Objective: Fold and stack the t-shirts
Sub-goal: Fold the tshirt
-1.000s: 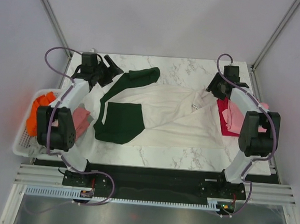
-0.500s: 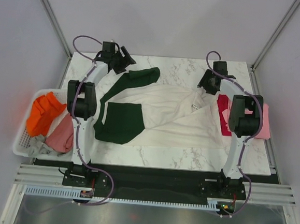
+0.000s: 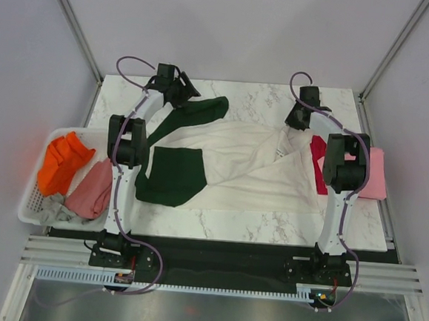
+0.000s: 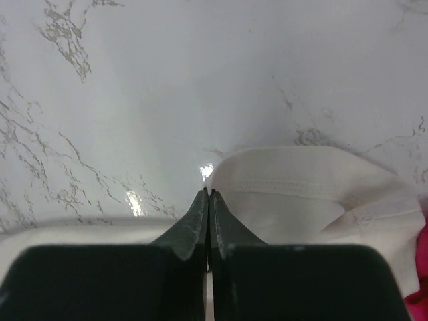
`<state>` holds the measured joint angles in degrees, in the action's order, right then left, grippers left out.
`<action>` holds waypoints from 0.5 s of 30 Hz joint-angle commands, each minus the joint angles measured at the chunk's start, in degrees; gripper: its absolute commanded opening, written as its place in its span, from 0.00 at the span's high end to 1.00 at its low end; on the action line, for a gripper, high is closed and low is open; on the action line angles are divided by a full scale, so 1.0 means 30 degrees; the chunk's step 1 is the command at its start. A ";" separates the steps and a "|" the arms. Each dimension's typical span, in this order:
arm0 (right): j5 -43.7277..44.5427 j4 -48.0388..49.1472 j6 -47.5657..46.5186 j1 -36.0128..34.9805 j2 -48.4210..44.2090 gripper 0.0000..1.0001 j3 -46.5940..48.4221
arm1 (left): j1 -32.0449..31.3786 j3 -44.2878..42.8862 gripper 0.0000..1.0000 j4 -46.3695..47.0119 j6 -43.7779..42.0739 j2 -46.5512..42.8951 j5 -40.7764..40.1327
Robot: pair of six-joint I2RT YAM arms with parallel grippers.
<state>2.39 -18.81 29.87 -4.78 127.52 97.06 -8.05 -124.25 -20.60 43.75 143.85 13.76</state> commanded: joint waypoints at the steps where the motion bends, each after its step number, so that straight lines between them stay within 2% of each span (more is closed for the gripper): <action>1: 0.1249 0.1227 0.0150 -0.0078 0.0177 0.99 0.0666 | 0.0077 -0.0364 0.24 0.0246 -0.1248 -0.0635 -0.0426; 6: 0.1224 0.2108 0.0590 -0.0078 0.0499 1.00 0.1073 | 0.0195 -0.0128 0.26 0.0187 -0.2217 -0.0753 -0.0601; 10: 0.0317 0.2752 0.0620 -0.0049 0.1143 1.00 0.1895 | 0.0195 -0.0128 0.20 -0.0018 -0.2920 -0.0695 -0.0602; 15: -0.0328 0.3486 0.0532 -0.0049 0.1642 1.00 0.2218 | 0.0195 -0.0974 0.19 -0.0076 -0.3448 0.0066 -0.0046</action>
<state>2.63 -12.34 31.11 -4.78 131.33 100.73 -7.70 -124.25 -20.97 37.39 143.85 12.62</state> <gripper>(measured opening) 0.010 0.810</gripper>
